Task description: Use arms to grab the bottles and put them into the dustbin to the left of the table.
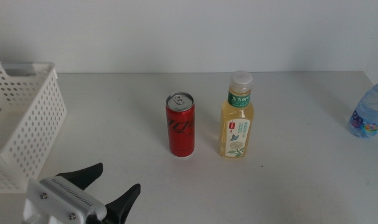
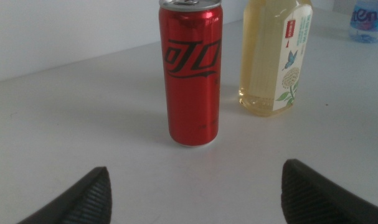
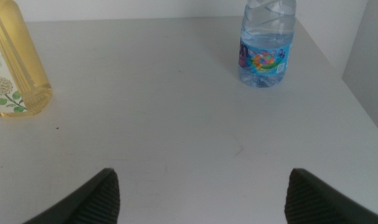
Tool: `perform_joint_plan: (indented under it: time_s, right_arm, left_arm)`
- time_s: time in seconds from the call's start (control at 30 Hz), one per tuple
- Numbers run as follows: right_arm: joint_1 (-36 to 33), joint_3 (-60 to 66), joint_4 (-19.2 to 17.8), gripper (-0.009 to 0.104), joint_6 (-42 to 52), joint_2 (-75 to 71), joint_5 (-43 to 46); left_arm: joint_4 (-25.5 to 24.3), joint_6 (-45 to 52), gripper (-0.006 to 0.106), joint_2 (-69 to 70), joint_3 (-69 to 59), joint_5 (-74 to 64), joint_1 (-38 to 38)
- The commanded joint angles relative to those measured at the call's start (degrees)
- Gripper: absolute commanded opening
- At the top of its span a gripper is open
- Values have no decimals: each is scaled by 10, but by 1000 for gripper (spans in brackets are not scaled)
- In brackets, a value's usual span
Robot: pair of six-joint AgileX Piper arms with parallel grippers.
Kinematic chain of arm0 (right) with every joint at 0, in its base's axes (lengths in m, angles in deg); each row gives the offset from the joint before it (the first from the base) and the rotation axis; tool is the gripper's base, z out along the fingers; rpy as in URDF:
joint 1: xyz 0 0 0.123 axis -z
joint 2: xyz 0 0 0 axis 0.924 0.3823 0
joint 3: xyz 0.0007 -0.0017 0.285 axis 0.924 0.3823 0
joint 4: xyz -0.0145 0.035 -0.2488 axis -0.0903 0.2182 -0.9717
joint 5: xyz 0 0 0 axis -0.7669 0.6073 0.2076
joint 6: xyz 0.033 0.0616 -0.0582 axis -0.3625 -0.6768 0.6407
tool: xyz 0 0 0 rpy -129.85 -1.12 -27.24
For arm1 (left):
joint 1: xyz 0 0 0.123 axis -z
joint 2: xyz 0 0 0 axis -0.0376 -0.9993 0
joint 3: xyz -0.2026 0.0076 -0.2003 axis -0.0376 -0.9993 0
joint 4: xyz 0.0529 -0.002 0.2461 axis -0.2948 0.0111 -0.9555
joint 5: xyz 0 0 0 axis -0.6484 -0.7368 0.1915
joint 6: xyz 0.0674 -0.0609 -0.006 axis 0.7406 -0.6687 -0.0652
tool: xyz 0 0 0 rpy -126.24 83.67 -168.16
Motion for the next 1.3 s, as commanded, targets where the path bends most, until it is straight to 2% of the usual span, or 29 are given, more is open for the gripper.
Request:
perform_joint_plan:
  time_s: [0.0, 0.23, 0.33, 0.43, 0.67, 0.77, 1.0, 1.27]
  right_arm:
    - [3, -4, -7, 68, 5, -12, 35]
    - [3, -4, -7, 68, 5, -12, 35]
    - [3, -4, -7, 68, 5, -12, 35]
    - [3, -4, -7, 68, 5, -12, 35]
    - [3, -4, -7, 68, 5, -12, 35]
    - [3, -4, -7, 68, 5, -12, 35]
    - [3, -4, -7, 68, 5, -12, 35]
    - [3, -4, -7, 68, 5, -12, 35]
  left_arm:
    - [2, -21, 93, 6, 21, 97, 3]
    - [2, -5, 93, 6, 106, -16, 2]
    - [-26, -3, 93, 6, 141, -56, -18]
    - [-99, -35, 93, 6, 173, -99, -57]
    - [-318, -166, 93, -45, 254, -115, -152]
    - [-366, -187, 93, -95, 285, -96, -168]
    - [-372, -193, 93, -187, 338, -40, -167]
    - [-407, -219, 93, -259, 400, -32, -167]
